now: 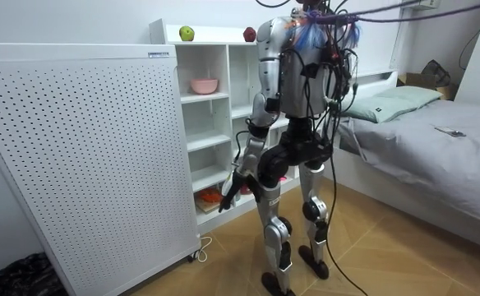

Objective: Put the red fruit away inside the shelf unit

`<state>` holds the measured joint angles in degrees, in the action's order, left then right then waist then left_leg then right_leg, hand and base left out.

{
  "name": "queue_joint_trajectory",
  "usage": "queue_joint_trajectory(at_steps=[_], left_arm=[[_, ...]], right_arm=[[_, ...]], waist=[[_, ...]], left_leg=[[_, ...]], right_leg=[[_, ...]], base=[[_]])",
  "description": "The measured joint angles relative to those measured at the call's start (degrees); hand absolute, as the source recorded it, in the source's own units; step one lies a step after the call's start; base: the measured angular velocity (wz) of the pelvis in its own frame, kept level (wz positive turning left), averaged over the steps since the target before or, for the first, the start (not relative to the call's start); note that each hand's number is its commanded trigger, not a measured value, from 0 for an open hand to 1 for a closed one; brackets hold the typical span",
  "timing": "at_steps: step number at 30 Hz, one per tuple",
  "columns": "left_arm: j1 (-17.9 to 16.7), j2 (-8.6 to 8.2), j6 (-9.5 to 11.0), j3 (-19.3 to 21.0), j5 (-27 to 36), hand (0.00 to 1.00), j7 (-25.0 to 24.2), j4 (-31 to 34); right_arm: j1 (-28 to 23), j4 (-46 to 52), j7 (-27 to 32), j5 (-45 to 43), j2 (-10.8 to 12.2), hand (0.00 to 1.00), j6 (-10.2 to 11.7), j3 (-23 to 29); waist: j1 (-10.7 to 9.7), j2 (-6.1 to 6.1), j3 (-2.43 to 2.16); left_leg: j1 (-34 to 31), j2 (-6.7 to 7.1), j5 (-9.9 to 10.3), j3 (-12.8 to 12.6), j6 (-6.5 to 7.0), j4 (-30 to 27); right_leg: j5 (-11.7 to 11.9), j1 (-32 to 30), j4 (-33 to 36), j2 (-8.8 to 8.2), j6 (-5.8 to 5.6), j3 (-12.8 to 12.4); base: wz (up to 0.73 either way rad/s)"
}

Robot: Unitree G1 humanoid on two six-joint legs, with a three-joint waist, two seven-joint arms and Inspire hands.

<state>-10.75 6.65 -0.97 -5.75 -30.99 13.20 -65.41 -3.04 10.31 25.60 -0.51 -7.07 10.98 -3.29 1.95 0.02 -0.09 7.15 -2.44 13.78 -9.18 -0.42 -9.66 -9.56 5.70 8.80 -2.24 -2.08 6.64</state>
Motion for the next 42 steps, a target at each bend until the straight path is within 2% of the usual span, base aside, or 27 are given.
queue_joint_trajectory(at_steps=[7, 11, 15, 18, 24, 28, 30, 35, 42], left_arm=[[-0.3, -0.04, 0.0, 0.2, -0.8, 0.0, -2.0, -0.4], [0.0, 0.1, 0.0, 0.4, -0.9, 0.0, -2.9, 0.3], [0.2, 0.7, 0.0, 0.6, -1.1, 0.0, -4.3, 0.5], [0.2, 0.85, -0.4, 1.3, -1.2, 0.0, -5.6, 0.6], [0.1, 0.66, -1.4, 4.0, -2.5, 0.0, -7.8, 1.1], [0.2, 0.54, -1.7, 5.1, -3.4, 0.0, -7.8, 1.4], [0.3, 0.39, -2.1, 5.3, -3.8, 0.0, -7.8, 1.4], [0.8, 0.14, -2.8, 6.5, -5.2, 0.0, -7.7, 1.6], [1.0, 0.42, -2.9, 6.8, -5.2, 0.0, -7.6, 1.9]], right_arm=[[7.7, 0.1, 0.9, -5.6, -0.4, 0.0, 1.1, 0.1], [12.5, 0.0, 2.1, -5.7, -0.5, 0.0, 1.6, 1.2], [15.9, -0.1, 3.2, -3.9, -0.8, 0.0, 1.6, 2.5], [16.8, -0.2, 3.7, -3.5, -1.6, 0.0, 1.6, 2.6], [17.8, -0.7, 3.7, -1.3, -1.8, 0.0, 1.4, 4.5], [18.5, -0.9, 4.0, 1.0, -1.9, 0.0, 0.5, 5.3], [20.8, -2.0, 4.4, 1.5, -1.9, 0.0, -0.4, 5.4], [25.4, -7.7, 4.3, 2.7, -2.1, 0.0, -0.7, 7.0], [25.7, -9.7, 4.4, 3.1, -3.3, 0.0, -1.8, 7.2]], waist=[[0.1, -0.47, -0.01], [0.1, -1.07, 0.12], [1.6, -1.4, 0.36], [1.7, -1.95, 0.66], [2.8, -2.55, 0.42], [3.4, -2.7, 0.28], [3.5, -2.7, 0.28], [3.4, -2.9, 0.17], [4.7, -3.28, 0.23]], left_leg=[[0.1, 0.05, -0.1, 0.7, 0.03, -0.2], [-0.4, 0.08, -0.1, 1.9, 0.02, -0.7], [-0.5, 0.08, -0.1, 2.0, 0.0, -0.8], [-0.6, 0.08, -0.1, 2.8, -0.01, -0.8], [-0.9, 0.12, -0.1, 3.9, -0.01, -0.9], [-1.0, 0.17, -0.1, 4.6, -0.02, -0.9], [-1.0, 0.17, -0.1, 4.7, -0.03, -0.8], [-0.9, 0.17, -0.1, 4.8, -0.03, -0.8], [-1.0, 0.17, -0.1, 5.0, -0.03, -0.8]], right_leg=[[0.0, 0.3, 0.1, 0.0, 0.01, 0.0], [0.0, 0.5, 0.0, -0.11, 0.01, 1.4], [0.0, 0.6, -0.2, -0.12, 0.01, 1.7], [0.0, 0.7, -0.2, -0.18, 0.01, 3.0], [0.0, 0.7, -0.2, -0.29, 0.01, 4.6], [0.0, 0.8, -0.2, -0.27, 0.01, 4.7], [0.0, 0.7, -0.2, -0.25, 0.01, 4.8], [0.0, 0.9, -0.2, -0.25, 0.01, 4.7], [0.0, 0.9, -0.2, -0.25, 0.01, 5.0]], base=[[0.03], [0.13], [0.02], [0.11], [0.09], [0.06], [-0.04], [0.0], [0.01]])
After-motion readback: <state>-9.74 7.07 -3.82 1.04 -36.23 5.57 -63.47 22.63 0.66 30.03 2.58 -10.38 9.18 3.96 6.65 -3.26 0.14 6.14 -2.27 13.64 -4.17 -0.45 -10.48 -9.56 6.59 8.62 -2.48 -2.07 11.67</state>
